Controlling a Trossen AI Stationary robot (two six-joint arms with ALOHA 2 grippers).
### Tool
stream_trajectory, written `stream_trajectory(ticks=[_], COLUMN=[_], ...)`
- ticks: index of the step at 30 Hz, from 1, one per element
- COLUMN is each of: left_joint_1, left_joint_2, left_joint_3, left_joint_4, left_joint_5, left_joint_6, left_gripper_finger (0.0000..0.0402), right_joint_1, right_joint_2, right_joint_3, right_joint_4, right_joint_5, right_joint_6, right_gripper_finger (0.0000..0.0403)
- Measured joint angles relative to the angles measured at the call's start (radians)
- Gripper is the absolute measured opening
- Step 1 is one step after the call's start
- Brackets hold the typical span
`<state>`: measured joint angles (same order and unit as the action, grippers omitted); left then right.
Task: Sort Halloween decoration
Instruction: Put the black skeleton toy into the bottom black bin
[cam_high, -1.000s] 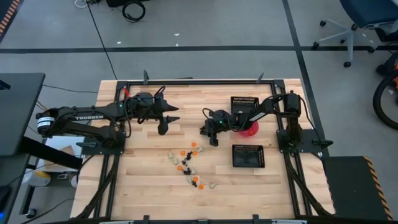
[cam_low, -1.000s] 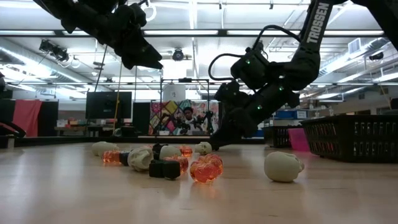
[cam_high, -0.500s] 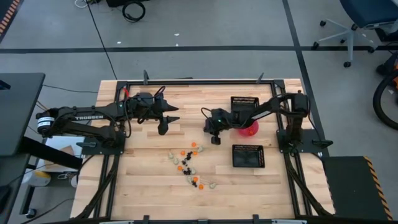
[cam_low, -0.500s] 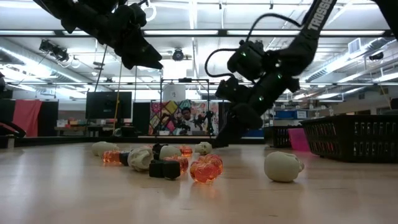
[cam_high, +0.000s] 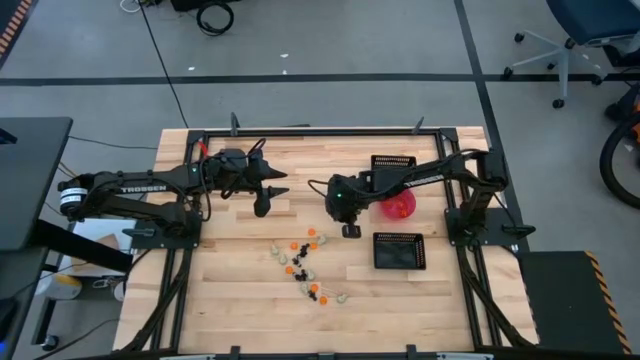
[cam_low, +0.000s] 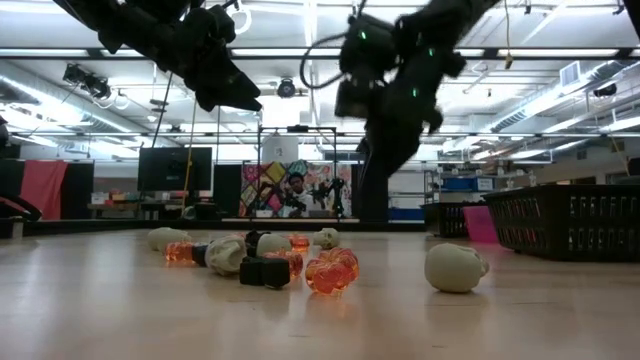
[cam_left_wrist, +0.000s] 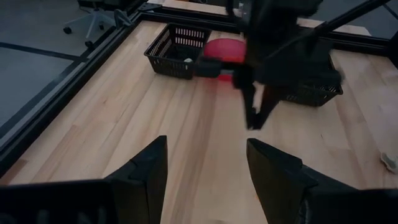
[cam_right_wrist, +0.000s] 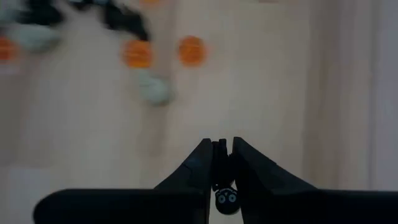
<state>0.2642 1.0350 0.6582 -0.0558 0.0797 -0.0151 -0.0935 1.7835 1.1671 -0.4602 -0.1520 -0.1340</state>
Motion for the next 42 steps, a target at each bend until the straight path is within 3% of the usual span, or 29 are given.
stream_trajectory(ticks=[8, 16, 24, 33, 42], left_joint_1=[0.000, 0.000, 0.000, 0.001, 0.036], left_joint_2=[0.000, 0.000, 0.000, 0.000, 0.000], left_joint_3=[0.000, 0.000, 0.000, 0.002, 0.002], left_joint_4=[0.000, 0.000, 0.021, 0.205, 0.286], left_joint_5=[0.000, 0.000, 0.000, -0.001, -0.158], left_joint_6=[0.000, -0.020, 0.034, 0.228, 0.409], left_gripper_finger=[0.0192, 0.0192, 0.0192, 0.0192, 0.0192], right_joint_1=[0.037, 0.047, 0.086, 0.164, 0.171], right_joint_2=[-0.008, -0.008, -0.072, -0.174, -0.183], right_joint_3=[0.126, 0.143, 0.143, 0.078, -0.058], right_joint_4=[-0.352, -0.748, -0.793, -0.813, -0.781], right_joint_5=[-0.239, -0.295, -0.228, -0.064, -0.099], right_joint_6=[0.087, 0.186, 0.223, 0.358, 0.427], right_gripper_finger=[0.0055, 0.0055, 0.0055, 0.0055, 0.0061])
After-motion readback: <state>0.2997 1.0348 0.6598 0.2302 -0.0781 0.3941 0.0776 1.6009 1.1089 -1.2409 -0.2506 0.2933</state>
